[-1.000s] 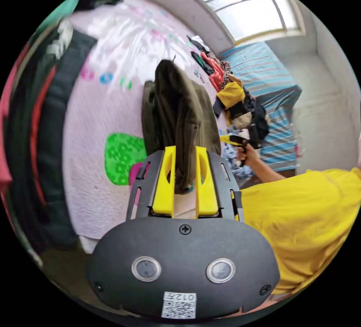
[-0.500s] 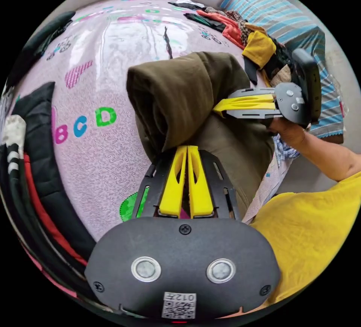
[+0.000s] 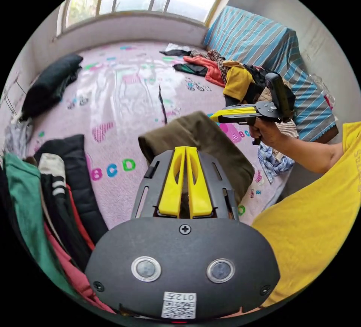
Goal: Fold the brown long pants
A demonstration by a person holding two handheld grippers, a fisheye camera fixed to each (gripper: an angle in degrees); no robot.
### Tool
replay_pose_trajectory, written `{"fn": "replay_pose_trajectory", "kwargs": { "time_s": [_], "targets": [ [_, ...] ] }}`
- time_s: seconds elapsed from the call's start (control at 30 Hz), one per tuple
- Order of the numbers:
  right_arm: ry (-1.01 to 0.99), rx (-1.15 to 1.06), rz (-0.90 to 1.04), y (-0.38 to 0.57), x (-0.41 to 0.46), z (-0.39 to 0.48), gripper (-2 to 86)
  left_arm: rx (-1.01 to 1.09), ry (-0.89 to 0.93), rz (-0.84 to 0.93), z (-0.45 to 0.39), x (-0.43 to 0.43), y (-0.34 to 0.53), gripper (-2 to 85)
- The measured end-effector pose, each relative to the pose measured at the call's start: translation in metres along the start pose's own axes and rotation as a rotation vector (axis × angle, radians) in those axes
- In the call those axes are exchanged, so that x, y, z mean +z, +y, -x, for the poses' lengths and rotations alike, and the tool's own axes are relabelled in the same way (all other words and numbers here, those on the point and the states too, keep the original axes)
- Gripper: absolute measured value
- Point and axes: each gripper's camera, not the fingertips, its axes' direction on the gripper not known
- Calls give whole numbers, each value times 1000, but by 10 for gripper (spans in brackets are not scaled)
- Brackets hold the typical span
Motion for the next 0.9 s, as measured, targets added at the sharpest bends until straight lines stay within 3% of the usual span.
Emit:
{"fn": "replay_pose_trajectory", "kwargs": {
  "time_s": [0.1,0.2,0.33,0.53,0.67,0.7,0.8,0.9],
  "targets": [
    [-55,-5,17,-23,12,-9,7,-20,36,128,26,49,-28,2],
    [20,-29,170,-30,56,-8,7,-115,108,239,77,99,-32,0],
    [-25,88,201,-19,82,-20,6,-232,373,187,135,129,-14,-2],
    [17,106,166,-16,81,-10,6,-263,537,185,168,143,-14,-1],
    [-110,208,203,-29,66,-29,7,-252,458,210,157,118,-29,0],
    [-155,253,207,-32,51,-34,7,-216,369,184,142,93,-35,1],
    [-147,168,95,-20,-14,-14,7,-96,220,50,84,20,-32,2],
    [-137,55,60,19,-60,27,7,-6,155,113,30,-3,-7,2]
  ]
}}
